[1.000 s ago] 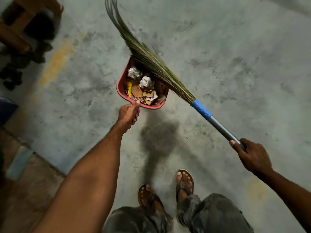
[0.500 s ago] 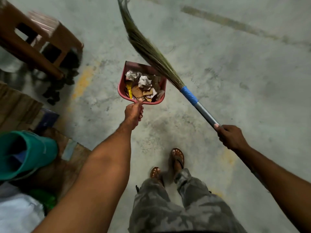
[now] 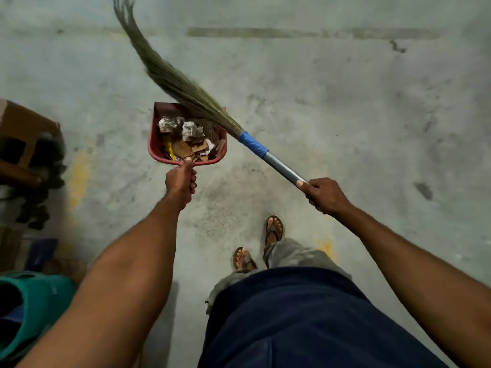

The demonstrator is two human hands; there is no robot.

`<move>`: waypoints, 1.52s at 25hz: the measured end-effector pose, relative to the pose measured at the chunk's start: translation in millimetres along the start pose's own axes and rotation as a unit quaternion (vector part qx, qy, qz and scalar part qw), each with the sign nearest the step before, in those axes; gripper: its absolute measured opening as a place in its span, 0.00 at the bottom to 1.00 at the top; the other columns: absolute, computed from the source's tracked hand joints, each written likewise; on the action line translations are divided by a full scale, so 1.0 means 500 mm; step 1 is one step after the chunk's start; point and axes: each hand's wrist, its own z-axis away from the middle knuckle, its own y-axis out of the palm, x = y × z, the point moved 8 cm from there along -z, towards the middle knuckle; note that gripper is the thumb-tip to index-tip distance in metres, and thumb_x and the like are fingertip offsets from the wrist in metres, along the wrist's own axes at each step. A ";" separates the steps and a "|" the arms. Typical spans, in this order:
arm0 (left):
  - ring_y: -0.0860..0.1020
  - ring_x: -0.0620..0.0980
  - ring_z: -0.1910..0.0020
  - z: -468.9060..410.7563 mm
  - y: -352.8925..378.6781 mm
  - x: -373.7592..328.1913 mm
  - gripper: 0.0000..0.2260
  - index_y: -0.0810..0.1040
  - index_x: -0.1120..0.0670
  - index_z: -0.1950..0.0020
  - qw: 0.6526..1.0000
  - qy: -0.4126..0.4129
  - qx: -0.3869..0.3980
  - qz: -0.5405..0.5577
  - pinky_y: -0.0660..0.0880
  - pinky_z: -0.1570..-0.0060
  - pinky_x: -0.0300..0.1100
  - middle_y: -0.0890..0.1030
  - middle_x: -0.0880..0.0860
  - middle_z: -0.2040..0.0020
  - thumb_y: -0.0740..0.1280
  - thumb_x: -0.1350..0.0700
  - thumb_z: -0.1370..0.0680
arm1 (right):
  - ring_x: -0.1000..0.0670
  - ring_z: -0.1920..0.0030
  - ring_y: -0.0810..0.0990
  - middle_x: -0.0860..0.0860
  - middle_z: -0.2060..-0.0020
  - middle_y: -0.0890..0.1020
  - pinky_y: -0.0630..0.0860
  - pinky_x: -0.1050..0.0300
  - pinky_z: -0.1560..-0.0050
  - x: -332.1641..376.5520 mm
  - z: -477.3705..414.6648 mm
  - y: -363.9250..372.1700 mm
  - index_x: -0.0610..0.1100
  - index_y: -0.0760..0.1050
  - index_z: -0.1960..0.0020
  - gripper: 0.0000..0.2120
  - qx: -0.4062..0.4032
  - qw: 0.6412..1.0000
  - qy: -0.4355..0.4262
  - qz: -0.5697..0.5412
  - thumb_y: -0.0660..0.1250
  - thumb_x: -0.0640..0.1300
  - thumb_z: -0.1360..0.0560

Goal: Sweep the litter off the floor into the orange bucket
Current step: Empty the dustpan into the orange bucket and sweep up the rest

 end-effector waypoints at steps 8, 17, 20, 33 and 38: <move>0.65 0.46 0.78 0.141 0.250 0.001 0.15 0.77 0.57 0.61 0.993 0.034 0.103 -0.054 0.58 0.78 0.35 0.72 0.51 0.72 0.70 0.48 0.20 | 0.45 0.68 0.80 0.46 0.71 0.80 0.75 0.47 0.65 -0.224 0.163 -0.129 0.44 0.76 0.65 0.31 -0.082 0.992 0.016 0.090 0.61 0.72 0.24; 0.64 0.47 0.77 0.388 0.719 0.065 0.17 0.77 0.57 0.62 0.960 0.076 0.210 -0.172 0.60 0.76 0.37 0.71 0.52 0.71 0.70 0.46 0.21 | 0.45 0.65 0.79 0.47 0.69 0.78 0.70 0.51 0.65 -0.603 0.317 -0.373 0.44 0.72 0.66 0.30 -0.141 0.983 0.112 0.029 0.62 0.70 0.23; 0.64 0.47 0.77 0.487 0.898 0.106 0.17 0.77 0.56 0.62 0.945 0.088 0.245 -0.200 0.60 0.76 0.36 0.71 0.52 0.70 0.70 0.45 0.21 | 0.43 0.62 0.81 0.45 0.66 0.81 0.76 0.48 0.59 -0.729 0.373 -0.485 0.43 0.75 0.63 0.29 -0.163 0.975 0.152 -0.007 0.63 0.69 0.22; 0.67 0.48 0.76 0.806 1.568 0.220 0.14 0.76 0.57 0.62 0.859 0.102 0.412 -0.285 0.61 0.77 0.36 0.72 0.53 0.70 0.71 0.49 0.22 | 0.49 0.76 0.73 0.50 0.76 0.76 0.69 0.53 0.66 -1.130 0.510 -0.798 0.44 0.74 0.66 0.28 -0.256 0.902 0.277 -0.211 0.64 0.69 0.23; 0.67 0.48 0.77 0.930 1.821 0.247 0.13 0.76 0.58 0.61 0.806 0.103 0.482 -0.328 0.61 0.77 0.37 0.73 0.53 0.69 0.71 0.49 0.25 | 0.49 0.78 0.68 0.46 0.75 0.74 0.64 0.59 0.72 -1.247 0.555 -0.880 0.42 0.74 0.66 0.28 -0.290 0.827 0.338 -0.342 0.66 0.68 0.24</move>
